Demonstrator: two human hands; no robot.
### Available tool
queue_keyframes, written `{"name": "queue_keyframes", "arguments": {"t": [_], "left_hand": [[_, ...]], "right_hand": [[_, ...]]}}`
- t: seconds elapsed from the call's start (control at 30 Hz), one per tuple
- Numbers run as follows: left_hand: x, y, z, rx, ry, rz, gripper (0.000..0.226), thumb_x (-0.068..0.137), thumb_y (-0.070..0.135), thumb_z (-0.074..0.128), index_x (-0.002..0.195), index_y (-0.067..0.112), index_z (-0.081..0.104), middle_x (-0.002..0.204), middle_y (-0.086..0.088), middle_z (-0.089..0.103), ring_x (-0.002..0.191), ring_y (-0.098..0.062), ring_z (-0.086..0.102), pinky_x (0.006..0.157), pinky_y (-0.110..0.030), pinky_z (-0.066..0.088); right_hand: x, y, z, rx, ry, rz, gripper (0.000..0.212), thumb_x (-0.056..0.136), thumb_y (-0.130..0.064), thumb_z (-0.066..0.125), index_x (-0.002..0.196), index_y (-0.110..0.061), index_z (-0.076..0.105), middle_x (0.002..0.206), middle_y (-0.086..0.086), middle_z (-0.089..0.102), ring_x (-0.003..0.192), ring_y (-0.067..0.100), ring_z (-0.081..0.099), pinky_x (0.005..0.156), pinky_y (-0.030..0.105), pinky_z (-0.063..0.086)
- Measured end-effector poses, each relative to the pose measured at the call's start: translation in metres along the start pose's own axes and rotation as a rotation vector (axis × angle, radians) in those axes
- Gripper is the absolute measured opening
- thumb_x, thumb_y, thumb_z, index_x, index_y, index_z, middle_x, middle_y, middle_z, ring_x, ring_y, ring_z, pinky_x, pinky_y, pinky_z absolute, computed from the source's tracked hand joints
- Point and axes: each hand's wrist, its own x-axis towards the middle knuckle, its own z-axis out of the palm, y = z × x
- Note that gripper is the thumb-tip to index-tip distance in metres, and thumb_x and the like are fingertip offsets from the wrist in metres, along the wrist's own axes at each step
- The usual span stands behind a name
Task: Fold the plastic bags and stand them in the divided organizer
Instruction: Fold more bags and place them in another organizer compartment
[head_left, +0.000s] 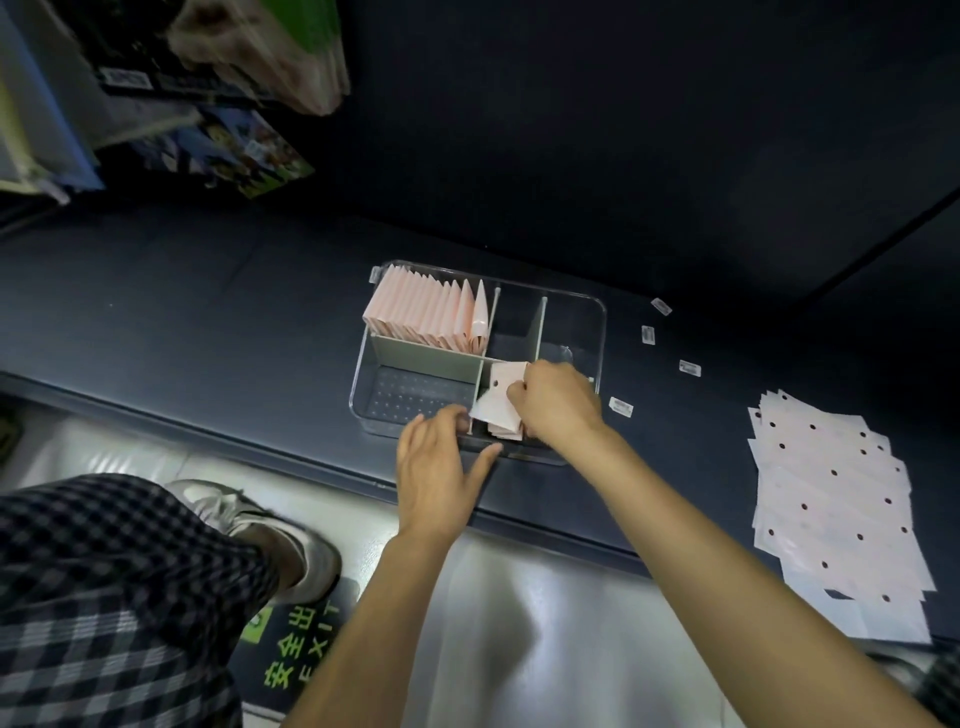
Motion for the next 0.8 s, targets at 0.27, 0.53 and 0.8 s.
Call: {"name": "queue_keyframes", "arguments": {"t": [0.27,0.53,0.8], "left_hand": [[-0.002,-0.004,0.004,0.197,-0.043,0.115,0.047,0.081,0.043,0.068,0.123,0.022,0.062,0.105,-0.006,0.058,0.101,-0.026,0.056,0.11,-0.037,0.019],[0.003,-0.001,0.004,0.079,0.031,0.007,0.042,0.08,0.024,0.072,0.118,0.016,0.057,0.102,-0.001,0.061,0.098,-0.022,0.058,0.1,-0.028,0.024],[0.014,-0.006,0.003,0.199,0.015,0.111,0.028,0.086,0.03,0.066,0.113,0.023,0.064,0.095,-0.003,0.062,0.076,-0.021,0.062,0.084,-0.03,0.027]], "right_hand": [[0.004,-0.005,0.012,0.121,-0.064,-0.024,0.041,0.096,-0.03,0.046,0.06,-0.009,0.044,0.074,0.015,0.057,0.083,0.034,0.059,0.063,0.029,0.033],[0.001,-0.016,0.036,0.361,-0.146,-0.001,0.033,0.098,-0.028,0.047,0.072,-0.008,0.056,0.081,0.015,0.066,0.078,0.029,0.061,0.067,0.03,0.042],[0.007,0.002,0.022,0.32,-0.246,-0.067,0.026,0.091,-0.007,0.045,0.077,0.003,0.064,0.08,0.017,0.067,0.08,0.031,0.063,0.073,0.037,0.051]]}}
